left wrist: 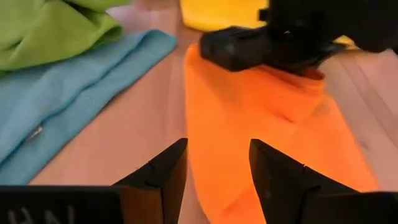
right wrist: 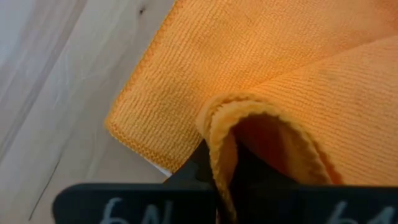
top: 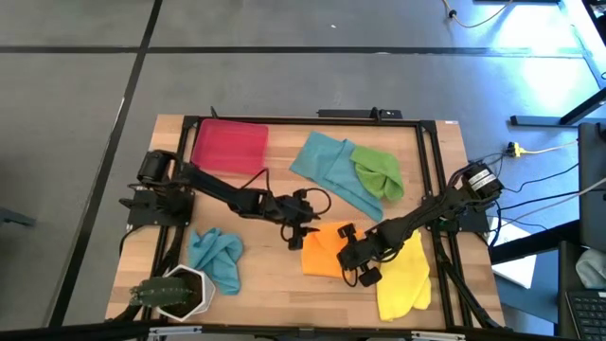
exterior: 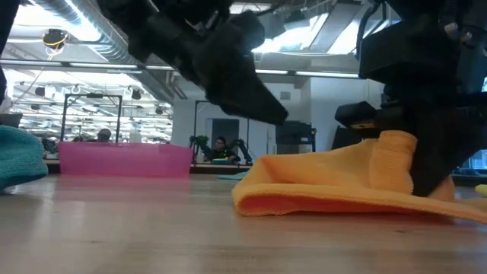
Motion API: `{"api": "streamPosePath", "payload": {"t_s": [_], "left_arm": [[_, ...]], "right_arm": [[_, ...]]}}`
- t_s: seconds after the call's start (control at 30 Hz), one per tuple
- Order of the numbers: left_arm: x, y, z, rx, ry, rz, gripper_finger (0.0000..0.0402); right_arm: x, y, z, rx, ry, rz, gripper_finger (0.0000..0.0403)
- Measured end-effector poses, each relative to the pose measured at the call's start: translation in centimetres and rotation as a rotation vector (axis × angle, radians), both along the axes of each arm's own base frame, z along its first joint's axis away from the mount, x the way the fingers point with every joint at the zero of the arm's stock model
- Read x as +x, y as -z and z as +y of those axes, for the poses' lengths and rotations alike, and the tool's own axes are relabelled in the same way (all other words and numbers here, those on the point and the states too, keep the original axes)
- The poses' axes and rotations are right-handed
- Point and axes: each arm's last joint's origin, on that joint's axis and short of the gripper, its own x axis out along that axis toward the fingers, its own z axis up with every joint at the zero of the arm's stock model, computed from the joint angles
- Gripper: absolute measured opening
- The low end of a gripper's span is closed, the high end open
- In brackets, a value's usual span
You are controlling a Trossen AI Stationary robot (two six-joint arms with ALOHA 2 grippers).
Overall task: Roll microfiber towels into tight, uniform cylinder then place into a basket
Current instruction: Fold the orange microfiber towel
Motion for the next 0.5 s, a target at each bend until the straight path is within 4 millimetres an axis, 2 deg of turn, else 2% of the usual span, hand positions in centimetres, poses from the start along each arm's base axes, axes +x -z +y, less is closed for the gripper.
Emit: {"api": "streamPosePath", "payload": {"t_s": [0.27, 0.5], "left_arm": [[3.5, 0.4, 3.2, -0.077, 0.025, -0.034, 0.018], [7.1, 2.2, 4.8, -0.166, 0.13, -0.021, 0.0183]], "right_arm": [[0.1, 0.1, 0.1, -0.002, -0.026, -0.018, 0.0012], [0.1, 0.1, 0.1, -0.002, -0.026, -0.017, 0.0012]]}}
